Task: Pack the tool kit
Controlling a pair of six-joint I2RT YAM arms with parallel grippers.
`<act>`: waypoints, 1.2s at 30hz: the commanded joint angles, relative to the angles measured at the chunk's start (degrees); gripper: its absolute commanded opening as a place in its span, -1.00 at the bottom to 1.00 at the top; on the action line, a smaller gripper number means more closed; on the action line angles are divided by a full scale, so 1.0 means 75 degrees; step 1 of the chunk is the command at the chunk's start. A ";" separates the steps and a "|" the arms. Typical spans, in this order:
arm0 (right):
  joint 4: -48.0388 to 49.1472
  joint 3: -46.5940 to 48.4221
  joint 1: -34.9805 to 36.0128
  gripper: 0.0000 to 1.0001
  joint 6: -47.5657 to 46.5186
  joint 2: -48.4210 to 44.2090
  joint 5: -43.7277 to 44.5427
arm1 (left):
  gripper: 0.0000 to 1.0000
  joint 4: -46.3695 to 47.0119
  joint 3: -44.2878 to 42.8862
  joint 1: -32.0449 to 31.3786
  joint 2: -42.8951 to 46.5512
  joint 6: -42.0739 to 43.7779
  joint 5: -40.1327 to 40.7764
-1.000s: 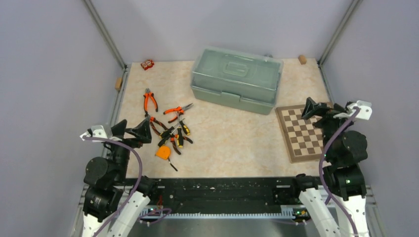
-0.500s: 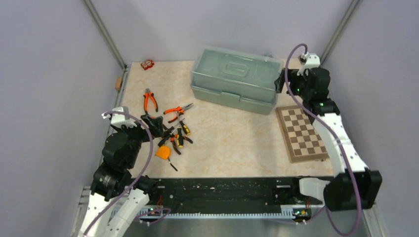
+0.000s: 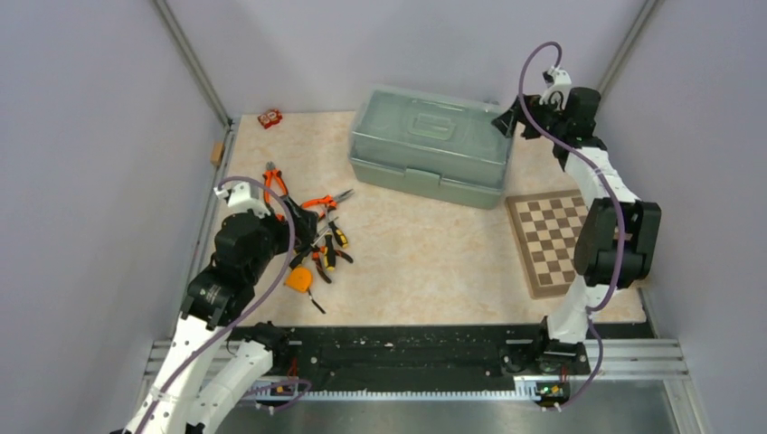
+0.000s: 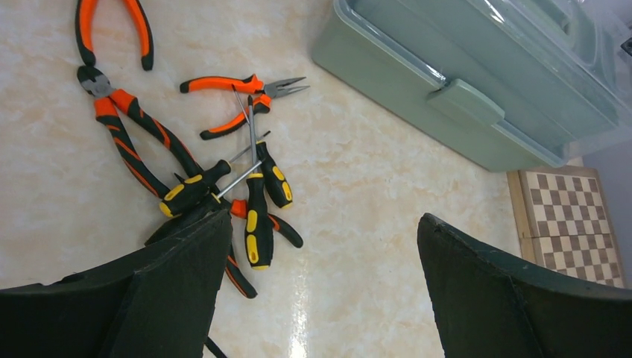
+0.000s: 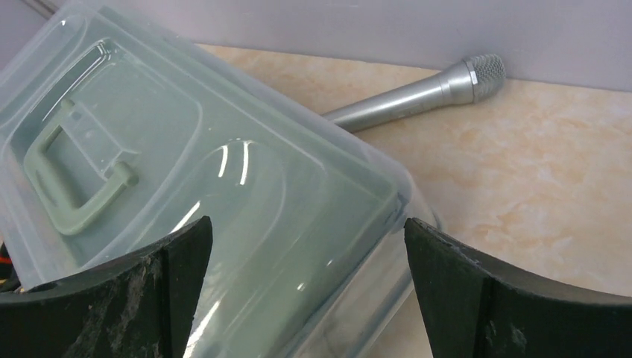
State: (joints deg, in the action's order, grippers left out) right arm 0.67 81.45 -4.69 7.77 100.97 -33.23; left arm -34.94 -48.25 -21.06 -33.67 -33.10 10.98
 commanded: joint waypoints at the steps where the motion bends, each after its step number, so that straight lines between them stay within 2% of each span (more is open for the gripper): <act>1: 0.1179 0.0604 -0.0209 0.98 0.0118 0.0636 -0.1646 | 0.97 -0.0014 -0.0304 -0.0015 -0.0260 -0.0587 -0.0405; 5: 0.1279 0.1102 -0.0257 0.98 -0.0052 0.1121 -0.2268 | 0.97 0.0087 -0.0145 -0.0013 -0.0260 -0.0881 -0.0518; 9: 0.1212 0.1697 -0.0371 0.97 -0.0255 0.1467 -0.2338 | 0.97 0.0155 -0.0074 -0.0014 -0.0268 -0.1046 -0.0605; 15: 0.1269 0.2422 -0.0394 0.97 0.0163 0.2043 -0.3131 | 0.97 0.0141 -0.0048 -0.0014 -0.0318 -0.1087 -0.0540; 24: 0.1306 0.1358 -0.0395 0.97 0.0373 0.1761 -0.3709 | 0.97 0.0453 -0.0045 -0.0015 -0.0536 -0.1014 -0.0679; 36: 0.0888 -0.0717 -0.0217 0.97 0.0210 -0.0020 -0.3756 | 0.97 0.0983 -0.0218 -0.0005 -0.1290 -0.0387 -0.1095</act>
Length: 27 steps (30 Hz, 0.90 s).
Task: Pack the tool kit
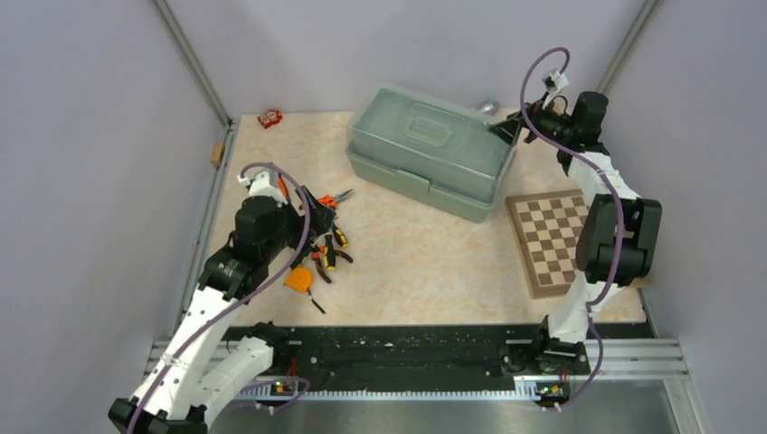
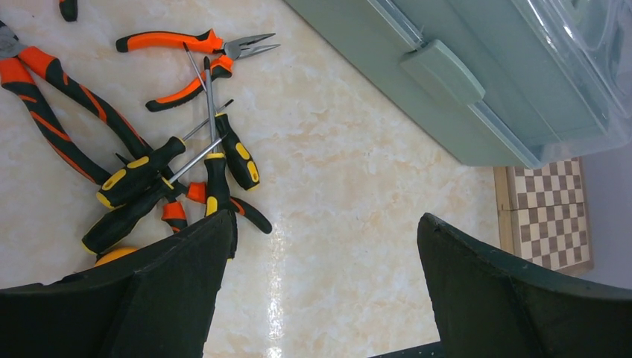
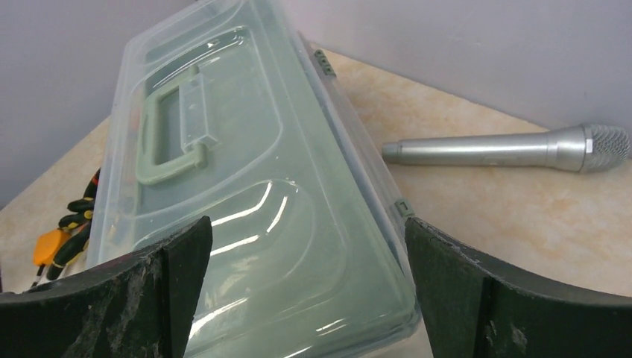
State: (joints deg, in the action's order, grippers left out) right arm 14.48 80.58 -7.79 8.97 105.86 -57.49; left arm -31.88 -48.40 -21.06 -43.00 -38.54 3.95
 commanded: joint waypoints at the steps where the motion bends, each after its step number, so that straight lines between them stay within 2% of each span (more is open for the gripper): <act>1: -0.1050 -0.0782 0.0299 0.97 0.0021 -0.0908 -0.0414 | 0.97 0.0592 -0.0218 -0.0009 -0.0064 0.0373 -0.0143; 6: -0.1280 -0.2219 0.0881 0.98 0.0129 -0.2288 0.0432 | 0.98 0.0723 -0.0235 -0.0006 -0.0181 0.0452 -0.0092; 11: -0.1015 -0.3823 0.1292 0.97 0.1087 -0.3998 0.1350 | 0.97 0.0964 -0.0247 -0.0007 -0.0414 0.0446 -0.0244; 14: -0.1501 -0.4446 0.1496 0.97 0.1335 -0.5087 0.1714 | 0.97 0.1316 -0.0281 -0.0001 -0.0668 0.0359 -0.0405; 17: -0.1714 -0.4951 0.1789 0.98 0.1642 -0.5844 0.1532 | 0.97 0.1757 -0.0392 0.0000 -0.1074 0.0195 -0.0784; 19: -0.1901 -0.5037 0.1789 0.97 0.1661 -0.6143 0.1515 | 0.97 0.2033 -0.0540 0.0005 -0.1511 0.0062 -0.0991; 22: -0.2666 -0.4573 0.1793 0.97 0.1324 -0.6242 0.2473 | 0.98 0.2548 -0.0888 0.0000 -0.2207 -0.0144 -0.1336; 27: -0.2807 -0.3326 0.1790 0.97 0.1481 -0.5139 0.3277 | 0.97 0.3183 -0.2053 0.0014 -0.3666 -0.0207 -0.1622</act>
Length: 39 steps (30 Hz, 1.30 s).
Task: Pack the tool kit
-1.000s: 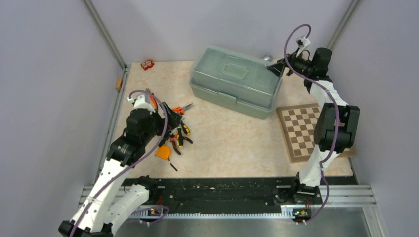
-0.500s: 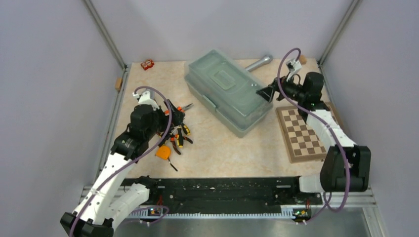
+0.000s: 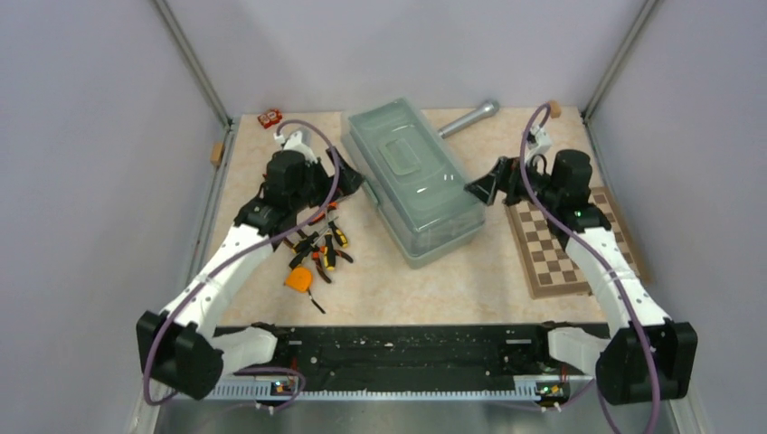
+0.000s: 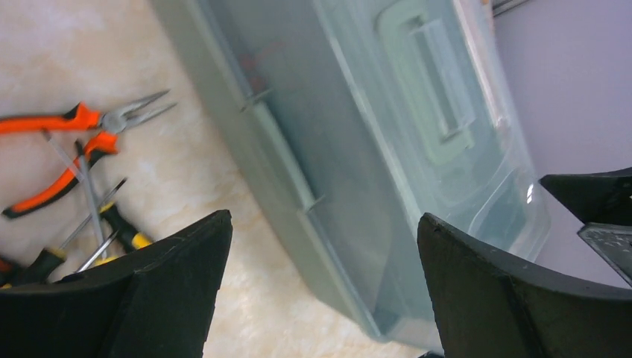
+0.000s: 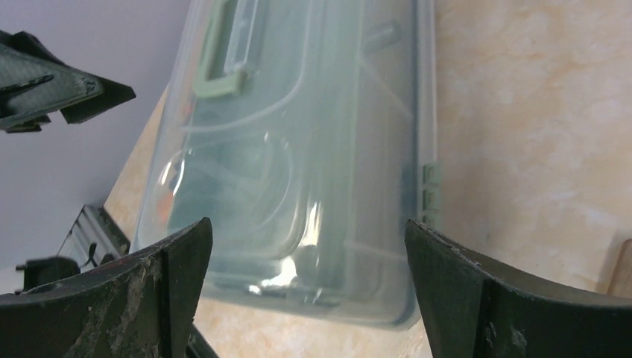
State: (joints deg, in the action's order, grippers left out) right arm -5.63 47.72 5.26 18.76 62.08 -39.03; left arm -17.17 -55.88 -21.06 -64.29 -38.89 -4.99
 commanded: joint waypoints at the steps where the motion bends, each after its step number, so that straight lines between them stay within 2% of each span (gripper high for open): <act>1: -0.0030 0.1194 0.0058 0.97 0.0324 0.1003 0.0843 | 0.97 0.1287 -0.1330 0.0031 -0.1160 -0.0192 -0.0461; 9: 0.1179 0.1404 0.0060 0.97 0.1218 0.2073 0.0088 | 0.97 0.1479 -0.3218 0.0174 -0.3827 -0.0648 -0.1076; 14: 0.1185 0.1153 0.0199 0.97 0.1245 0.1960 -0.0486 | 0.88 0.1746 -0.3754 0.0107 -0.4785 -0.1050 -0.2203; 18: 0.0533 0.0835 0.0350 0.97 0.1196 0.1436 -0.1175 | 0.88 0.1779 -0.3940 -0.0306 -0.5109 -0.0807 -0.3049; 22: -0.0073 0.0134 0.0421 0.97 0.1198 0.0462 -0.1331 | 0.88 0.1813 -0.3405 -0.0905 -0.4894 -0.0812 -0.3322; 27: -0.0946 -0.0509 0.0421 0.97 0.1172 -0.0733 -0.1112 | 0.87 0.3173 -0.1958 -0.1408 -0.3996 -0.1803 -0.3394; 29: -0.1238 -0.0626 0.0413 0.98 0.1154 -0.1082 -0.0959 | 0.88 0.3282 -0.1634 -0.1616 -0.3607 -0.1981 -0.3334; 35: -0.2731 0.0249 0.0375 0.98 0.0409 -0.1313 0.1119 | 0.88 0.3251 -0.0952 -0.2048 -0.2446 -0.2119 -0.2696; 39: -0.2805 0.0969 -0.0008 0.98 0.0421 -0.0941 0.2441 | 0.88 0.3120 -0.0663 -0.2126 -0.2001 -0.1970 -0.2492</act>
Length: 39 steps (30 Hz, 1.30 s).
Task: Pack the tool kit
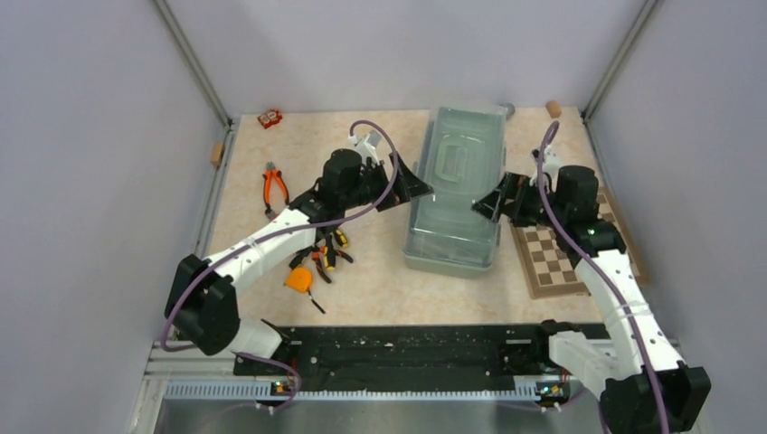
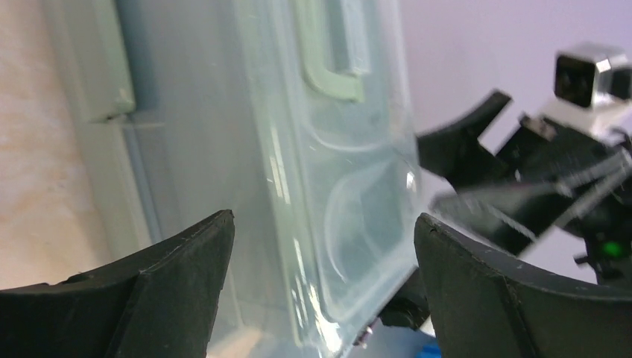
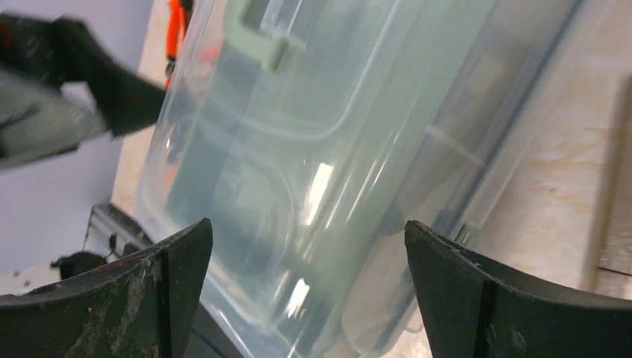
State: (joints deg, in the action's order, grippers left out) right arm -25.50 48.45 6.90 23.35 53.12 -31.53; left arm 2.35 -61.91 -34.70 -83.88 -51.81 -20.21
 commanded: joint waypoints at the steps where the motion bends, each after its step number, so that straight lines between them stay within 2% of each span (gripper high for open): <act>1: 0.0002 0.0984 -0.0461 0.97 -0.0087 0.0430 0.1587 | 0.88 0.0453 0.0154 -0.0315 0.0639 -0.0206 -0.0500; 5: 0.1182 0.1241 -0.1091 0.97 0.0521 0.1098 0.1383 | 0.88 0.0448 0.0183 -0.0421 0.0598 -0.0217 -0.0755; 9: 0.2134 0.1777 -0.1107 0.98 0.0626 0.2233 0.1003 | 0.88 0.0460 0.0281 -0.0652 0.0576 -0.0223 -0.0878; 15: 0.3059 0.2123 -0.1075 0.97 0.0827 0.3535 -0.0630 | 0.88 0.0504 0.0607 -0.1014 0.0748 -0.0249 -0.0897; 25: 0.2930 0.1283 -0.0152 0.97 0.0091 0.3277 -0.1778 | 0.88 0.0399 0.0880 -0.1366 0.1355 -0.0084 -0.0820; 29: 0.2574 0.1118 -0.0141 0.97 -0.0187 0.2886 -0.1291 | 0.88 0.0023 0.1077 -0.1337 0.1879 0.0131 -0.0178; 33: 0.1972 0.1231 -0.0270 0.97 -0.0397 0.2367 0.0015 | 0.87 -0.0500 0.1517 -0.0735 0.2671 0.0013 0.0893; 36: 0.1976 0.1137 -0.0535 0.97 -0.0521 0.1932 0.0366 | 0.85 -0.0038 0.2146 0.0154 0.3211 -0.0233 0.0730; 39: 0.2090 0.0948 -0.0772 0.98 -0.0622 0.1434 0.0275 | 0.83 0.0532 0.2638 0.1042 0.3289 -0.0552 0.0126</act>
State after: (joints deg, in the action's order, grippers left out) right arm -10.44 56.55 3.33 20.84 69.69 -31.51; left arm 0.32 -46.26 -33.26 -60.14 -53.23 -17.45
